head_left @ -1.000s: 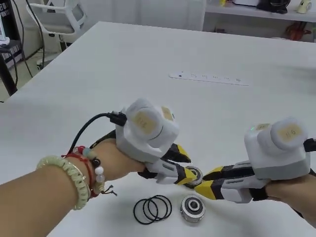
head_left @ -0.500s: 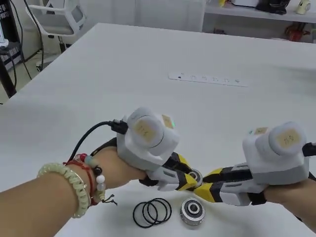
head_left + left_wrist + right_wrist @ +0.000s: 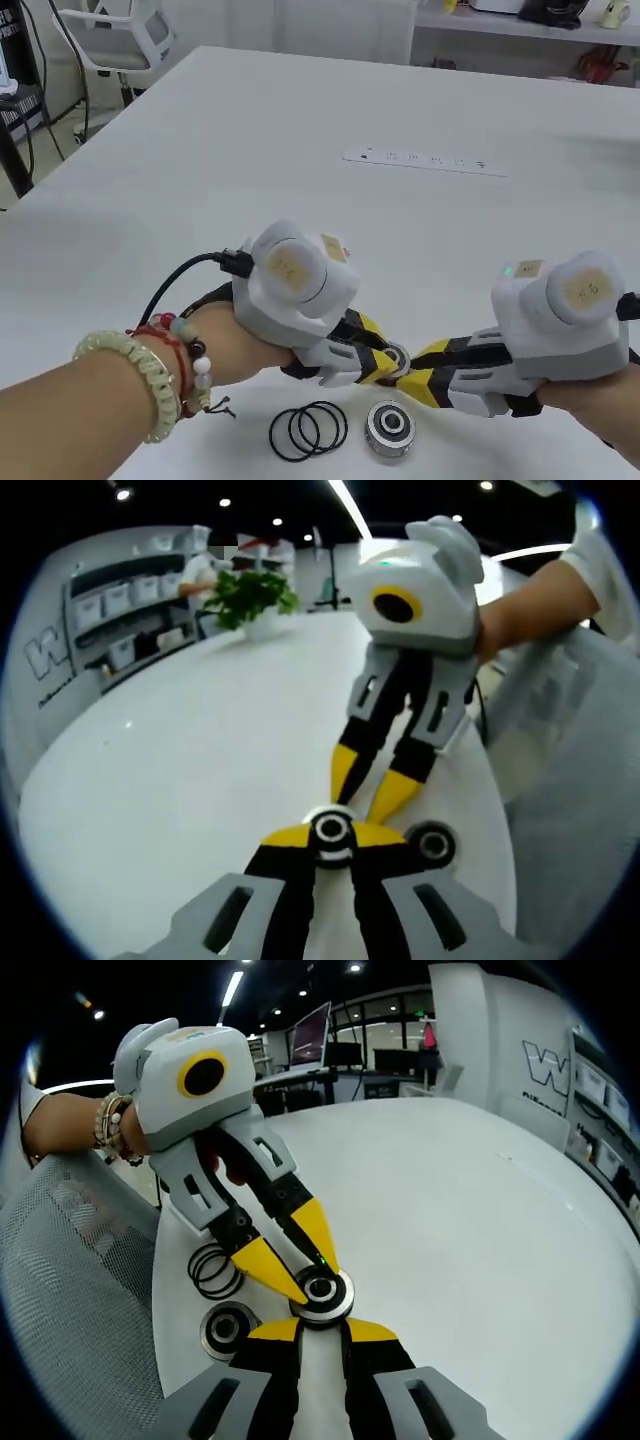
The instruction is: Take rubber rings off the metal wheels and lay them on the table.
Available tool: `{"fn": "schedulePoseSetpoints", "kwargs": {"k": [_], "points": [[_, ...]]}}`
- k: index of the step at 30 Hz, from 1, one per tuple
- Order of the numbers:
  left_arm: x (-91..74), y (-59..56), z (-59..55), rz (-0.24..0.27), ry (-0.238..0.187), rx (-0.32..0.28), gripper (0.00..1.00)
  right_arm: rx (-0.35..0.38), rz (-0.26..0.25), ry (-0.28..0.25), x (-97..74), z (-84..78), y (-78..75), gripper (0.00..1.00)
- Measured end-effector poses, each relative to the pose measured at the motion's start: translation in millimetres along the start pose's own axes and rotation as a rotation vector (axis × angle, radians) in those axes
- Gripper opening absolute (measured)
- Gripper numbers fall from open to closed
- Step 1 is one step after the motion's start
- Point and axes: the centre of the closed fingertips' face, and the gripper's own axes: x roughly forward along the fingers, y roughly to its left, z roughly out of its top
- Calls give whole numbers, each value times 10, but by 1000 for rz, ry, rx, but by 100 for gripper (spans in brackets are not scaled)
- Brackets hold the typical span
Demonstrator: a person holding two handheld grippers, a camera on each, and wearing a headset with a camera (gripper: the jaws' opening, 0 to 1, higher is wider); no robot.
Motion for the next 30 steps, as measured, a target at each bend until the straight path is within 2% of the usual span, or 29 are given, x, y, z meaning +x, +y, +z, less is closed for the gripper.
{"fn": "schedulePoseSetpoints", "kwargs": {"k": [6,7,8,10,16,23,30], "points": [[1,-1,1,2,0,-1,14,-27,-1,0,-4,-4,-5,11],[1,-4,2,1,-1,1,14,-33,-4,3,-3,-7,-10,8],[1,-1,0,2,-1,2,14,-92,-11,20,-15,-35,-35,4],[1,-5,2,-1,-4,3,14,-52,-14,13,-19,-34,-34,1],[0,-4,2,1,-4,4,14,-47,-24,17,-16,-31,-49,0],[0,-6,3,2,-7,6,14,17,-29,27,-12,-39,-70,0],[-2,-6,3,2,-8,6,14,119,-20,22,-24,-45,-97,0]]}}
